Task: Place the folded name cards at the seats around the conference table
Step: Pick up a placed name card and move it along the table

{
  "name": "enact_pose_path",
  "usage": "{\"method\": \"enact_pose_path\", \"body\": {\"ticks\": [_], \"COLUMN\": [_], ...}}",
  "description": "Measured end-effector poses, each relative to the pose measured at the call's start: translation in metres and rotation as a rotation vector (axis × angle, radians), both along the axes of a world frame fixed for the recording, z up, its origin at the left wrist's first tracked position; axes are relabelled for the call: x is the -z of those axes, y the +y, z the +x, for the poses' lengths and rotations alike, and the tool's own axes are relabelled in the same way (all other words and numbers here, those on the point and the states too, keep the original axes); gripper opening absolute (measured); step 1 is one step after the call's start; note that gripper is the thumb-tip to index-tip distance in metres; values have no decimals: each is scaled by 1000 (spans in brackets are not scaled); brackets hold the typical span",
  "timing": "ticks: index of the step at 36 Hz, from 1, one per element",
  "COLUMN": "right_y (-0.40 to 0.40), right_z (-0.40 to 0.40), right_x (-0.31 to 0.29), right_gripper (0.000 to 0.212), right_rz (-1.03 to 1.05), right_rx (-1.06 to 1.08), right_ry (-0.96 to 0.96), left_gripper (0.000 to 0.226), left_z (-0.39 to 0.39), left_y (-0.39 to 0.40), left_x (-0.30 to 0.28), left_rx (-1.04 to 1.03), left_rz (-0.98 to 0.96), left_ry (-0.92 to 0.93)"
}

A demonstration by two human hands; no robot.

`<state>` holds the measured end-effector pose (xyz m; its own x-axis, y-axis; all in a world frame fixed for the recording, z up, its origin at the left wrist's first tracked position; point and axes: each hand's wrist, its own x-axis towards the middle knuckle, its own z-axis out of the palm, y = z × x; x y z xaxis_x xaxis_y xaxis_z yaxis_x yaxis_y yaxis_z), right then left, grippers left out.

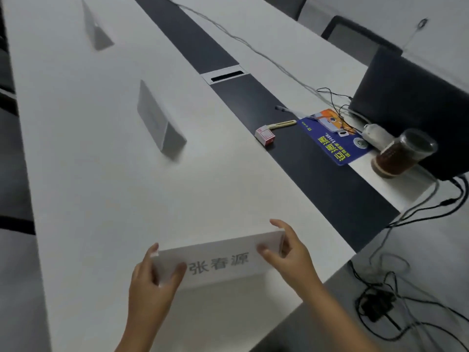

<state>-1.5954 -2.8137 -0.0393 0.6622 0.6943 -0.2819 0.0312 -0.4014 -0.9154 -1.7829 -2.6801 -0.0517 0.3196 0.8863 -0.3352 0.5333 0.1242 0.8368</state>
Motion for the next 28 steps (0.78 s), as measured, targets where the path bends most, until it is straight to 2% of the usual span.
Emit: {"method": "enact_pose_path", "body": {"ticks": [3, 5, 7, 8, 9, 11, 13, 17, 20, 24, 28], "right_y": [-1, 1, 2, 3, 2, 1, -1, -2, -7, -18, -24], "right_z": [17, 27, 31, 32, 33, 37, 47, 88, 143, 223, 283], "right_x": [1, 2, 2, 3, 5, 7, 5, -20, -36, -38, -25], "right_gripper": [44, 50, 61, 65, 60, 35, 32, 71, 76, 65, 94], "right_rz": [-107, -148, -127, -109, -94, -62, -12, 133, 254, 223, 203], "right_rx": [-123, -188, -279, -321, -349, -385, -423, -459, -456, -464, -447], "right_ry": [-93, -269, -344, -332, -287, -173, -99, -132, -197, -236, -237], "left_gripper": [77, 73, 63, 60, 59, 66, 71, 68, 65, 52, 59], "left_z": [3, 10, 20, 25, 31, 42, 57, 99, 140, 209, 268], "left_y": [-10, -17, -23, -27, -29, -37, -49, -79, -96, -115, -130], "left_x": [-9, -14, -20, -23, -25, -30, -41, -71, -83, -77, -62], "left_rx": [-39, -17, -37, -67, -108, -166, -268, -457, -474, -376, -315], "left_rz": [62, 187, 245, 246, 255, 341, 394, 462, 472, 404, 288], "left_ry": [58, 125, 134, 122, 120, 148, 130, 18, -20, -77, -147]}}
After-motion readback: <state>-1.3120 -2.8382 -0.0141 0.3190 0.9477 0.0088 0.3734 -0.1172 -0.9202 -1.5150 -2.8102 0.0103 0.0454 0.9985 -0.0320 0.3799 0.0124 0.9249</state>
